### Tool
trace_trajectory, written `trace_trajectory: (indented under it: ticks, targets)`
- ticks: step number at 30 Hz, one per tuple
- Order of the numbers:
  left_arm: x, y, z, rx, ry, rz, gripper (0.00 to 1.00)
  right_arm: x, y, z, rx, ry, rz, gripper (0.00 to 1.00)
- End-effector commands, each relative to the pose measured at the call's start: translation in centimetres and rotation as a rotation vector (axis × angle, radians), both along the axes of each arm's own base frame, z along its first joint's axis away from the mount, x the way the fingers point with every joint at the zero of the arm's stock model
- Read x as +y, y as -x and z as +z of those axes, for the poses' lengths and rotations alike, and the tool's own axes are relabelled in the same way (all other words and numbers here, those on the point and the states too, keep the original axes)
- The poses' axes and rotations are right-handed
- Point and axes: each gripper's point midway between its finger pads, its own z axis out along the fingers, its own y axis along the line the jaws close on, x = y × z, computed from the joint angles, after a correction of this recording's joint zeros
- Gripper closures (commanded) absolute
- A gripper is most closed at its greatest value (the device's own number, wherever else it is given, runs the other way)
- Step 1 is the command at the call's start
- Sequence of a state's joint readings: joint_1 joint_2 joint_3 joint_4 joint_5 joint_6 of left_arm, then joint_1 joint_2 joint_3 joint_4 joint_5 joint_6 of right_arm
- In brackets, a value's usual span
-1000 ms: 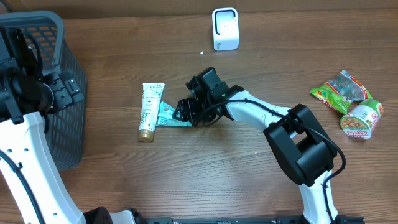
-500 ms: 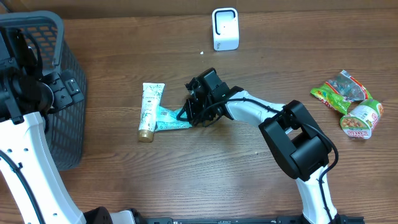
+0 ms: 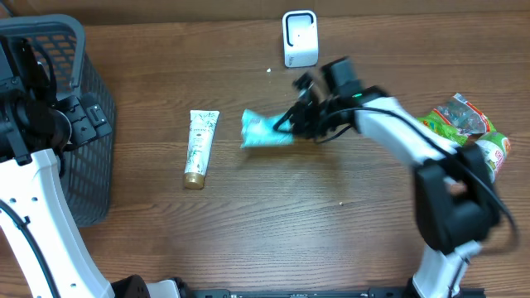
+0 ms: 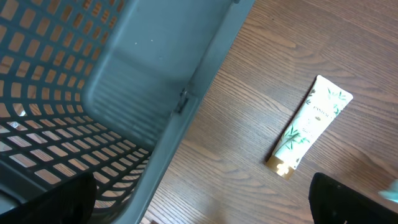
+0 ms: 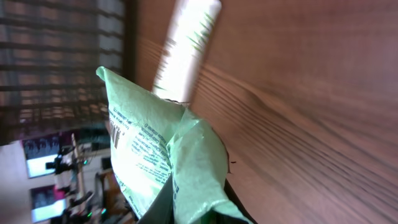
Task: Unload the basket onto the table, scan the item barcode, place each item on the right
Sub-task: 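Grasp the teal wipes pack with the right gripper and lift it, then carry the wipes pack toward the white scanner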
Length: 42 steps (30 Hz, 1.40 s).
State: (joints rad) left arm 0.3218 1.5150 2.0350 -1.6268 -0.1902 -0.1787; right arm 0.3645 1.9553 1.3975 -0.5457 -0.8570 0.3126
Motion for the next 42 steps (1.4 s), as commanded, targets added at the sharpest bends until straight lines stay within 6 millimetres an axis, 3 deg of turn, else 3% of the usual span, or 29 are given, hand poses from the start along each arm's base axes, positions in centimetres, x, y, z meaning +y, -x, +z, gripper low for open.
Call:
trace_trajectory:
  ticks: [1, 5, 10, 22, 29, 35, 38, 42]
  targets:
    - [0.1, 0.0, 0.0, 0.005, -0.003, -0.014, 0.0, -2.3, -0.3, 8.2, -0.21, -0.056, -0.016, 0.96]
    - [0.1, 0.0, 0.0, 0.004, -0.003, -0.014, 0.0, -5.3, 0.1, 10.4, -0.335, 0.046, -0.049, 0.96]
    - [0.1, 0.0, 0.0, 0.004, -0.003, -0.014, 0.0, -8.0, 0.4, 10.7, -0.425, 0.211, -0.085, 0.96]
    - [0.1, 0.0, 0.0, 0.004, -0.003, -0.014, 0.0, -8.3, 0.3, 11.0, -0.464, 0.234, -0.078, 0.96]
    - [0.1, 0.0, 0.0, 0.004, -0.003, -0.014, 0.0, -10.2, -3.9, 11.2, -0.609, 0.468, -0.284, 0.96]
    - [0.1, 0.0, 0.0, 0.004, -0.003, -0.014, 0.0, -11.0, -8.4, 16.5, -0.961, 0.648, -0.467, 0.96]
    - [0.1, 0.0, 0.0, 0.004, -0.003, -0.014, 0.0, -11.1, -10.1, 20.2, -1.271, 0.82, -0.372, 0.96]
    - [0.1, 0.0, 0.0, 0.004, -0.003, -0.013, 0.0, -10.7, -11.5, 23.1, -1.515, 0.932, -0.283, 0.96]
